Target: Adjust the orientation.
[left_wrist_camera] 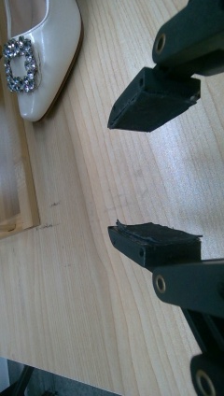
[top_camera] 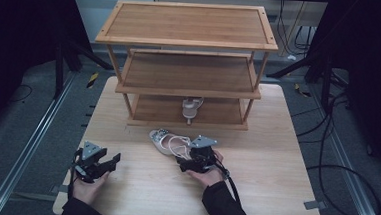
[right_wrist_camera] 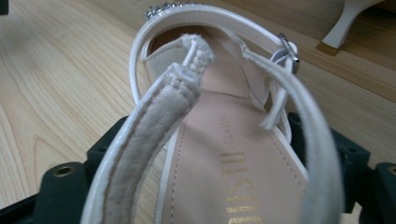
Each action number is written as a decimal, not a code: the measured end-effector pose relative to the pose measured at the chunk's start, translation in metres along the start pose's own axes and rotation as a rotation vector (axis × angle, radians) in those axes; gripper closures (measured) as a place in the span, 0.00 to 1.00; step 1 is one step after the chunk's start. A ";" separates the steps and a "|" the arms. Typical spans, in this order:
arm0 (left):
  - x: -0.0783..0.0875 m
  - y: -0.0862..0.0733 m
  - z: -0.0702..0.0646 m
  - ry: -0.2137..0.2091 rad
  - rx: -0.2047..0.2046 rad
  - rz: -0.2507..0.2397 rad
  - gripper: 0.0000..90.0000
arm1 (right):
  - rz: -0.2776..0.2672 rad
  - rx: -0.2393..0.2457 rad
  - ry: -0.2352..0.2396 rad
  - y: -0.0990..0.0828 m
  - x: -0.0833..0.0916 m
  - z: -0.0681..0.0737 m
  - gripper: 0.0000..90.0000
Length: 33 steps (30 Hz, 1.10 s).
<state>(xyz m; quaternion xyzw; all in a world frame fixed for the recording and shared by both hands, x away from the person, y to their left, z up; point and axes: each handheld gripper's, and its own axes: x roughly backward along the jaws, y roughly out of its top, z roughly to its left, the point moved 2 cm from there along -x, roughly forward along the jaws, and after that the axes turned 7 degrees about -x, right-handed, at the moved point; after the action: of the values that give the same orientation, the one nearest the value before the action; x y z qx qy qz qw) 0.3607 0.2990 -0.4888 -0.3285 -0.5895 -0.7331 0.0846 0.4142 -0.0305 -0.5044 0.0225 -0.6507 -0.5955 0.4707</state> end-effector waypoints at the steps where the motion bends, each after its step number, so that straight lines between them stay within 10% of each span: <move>1: 0.000 0.000 0.000 -0.001 0.000 0.001 0.45 | 0.002 0.009 -0.001 0.000 0.000 0.000 0.26; 25: 0.001 0.000 0.001 -0.002 -0.007 -0.006 0.46 | 0.023 -0.009 0.028 0.000 0.006 -0.001 0.45; 33: 0.002 0.000 0.001 -0.002 -0.005 -0.008 0.46 | -0.055 -0.028 0.032 0.004 0.026 0.002 0.45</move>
<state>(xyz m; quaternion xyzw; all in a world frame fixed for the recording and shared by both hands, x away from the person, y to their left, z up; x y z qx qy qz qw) 0.3595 0.3000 -0.4877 -0.3268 -0.5893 -0.7345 0.0803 0.4005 -0.0428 -0.4862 0.0431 -0.6340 -0.6166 0.4647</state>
